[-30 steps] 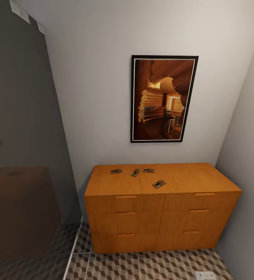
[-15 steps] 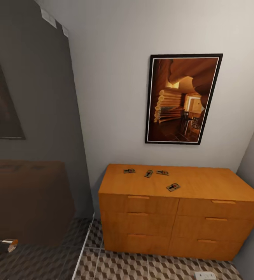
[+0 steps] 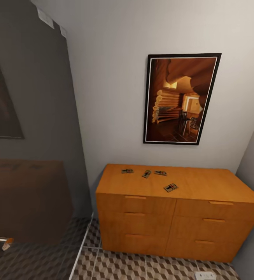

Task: Take the four mousetraps from the cabinet in the bathroom and place them on the bathroom floor. Make sure all four end up on the same floor surface, and ensure that at least two of them are either under or directly next to the same bathroom sink.

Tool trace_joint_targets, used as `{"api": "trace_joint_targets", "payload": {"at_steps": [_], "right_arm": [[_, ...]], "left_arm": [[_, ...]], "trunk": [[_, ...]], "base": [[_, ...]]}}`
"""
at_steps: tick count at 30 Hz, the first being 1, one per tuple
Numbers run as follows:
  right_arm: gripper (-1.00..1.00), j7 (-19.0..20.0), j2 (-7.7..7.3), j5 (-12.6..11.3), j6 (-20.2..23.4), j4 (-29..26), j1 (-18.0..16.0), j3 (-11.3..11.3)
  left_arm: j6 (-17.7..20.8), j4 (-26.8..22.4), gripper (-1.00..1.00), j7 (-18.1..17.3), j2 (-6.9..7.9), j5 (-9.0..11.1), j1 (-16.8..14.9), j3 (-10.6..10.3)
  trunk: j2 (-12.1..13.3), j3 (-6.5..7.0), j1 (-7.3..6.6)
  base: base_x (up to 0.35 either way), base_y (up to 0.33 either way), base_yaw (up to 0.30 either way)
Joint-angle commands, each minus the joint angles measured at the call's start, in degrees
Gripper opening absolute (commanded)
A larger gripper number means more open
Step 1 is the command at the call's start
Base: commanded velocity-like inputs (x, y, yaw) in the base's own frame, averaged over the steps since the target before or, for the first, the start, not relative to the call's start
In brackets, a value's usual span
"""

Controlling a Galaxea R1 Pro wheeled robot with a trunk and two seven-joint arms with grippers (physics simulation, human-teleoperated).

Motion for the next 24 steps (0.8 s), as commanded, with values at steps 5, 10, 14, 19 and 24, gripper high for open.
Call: {"api": "trace_joint_targets", "payload": {"at_steps": [5,10,14,19,24], "right_arm": [[1.00,0.0,0.02,0.1,-0.2,0.1,0.0,-0.1],[1.00,0.0,0.03,0.1,-0.2,0.1,0.0,-0.2],[1.00,0.0,0.01,0.1,-0.2,0.1,0.0,-0.1],[1.00,0.0,0.03,0.1,-0.2,0.1,0.0,-0.1],[1.00,0.0,0.04,0.1,-0.2,0.1,0.0,-0.2]], "left_arm": [[0.3,-0.1,1.00,0.1,-0.07,-0.1,0.0,0.1],[0.3,-0.1,1.00,0.1,-0.07,-0.1,0.0,0.1],[0.3,-0.1,1.00,0.1,-0.07,-0.1,0.0,0.1],[0.3,-0.1,1.00,0.1,-0.07,-0.1,0.0,0.1],[0.3,-0.1,1.00,0.1,-0.07,-0.1,0.0,0.1]], "trunk": [[0.0,-0.02,0.02],[0.0,-0.02,0.02],[0.0,-0.02,0.02],[0.0,-0.02,0.02],[0.0,-0.02,0.02]], "base": [[0.000,-0.280,0.001],[0.000,-0.295,0.000],[0.000,-0.300,0.000],[0.000,-0.301,0.000],[0.000,-0.230,0.000]]}}
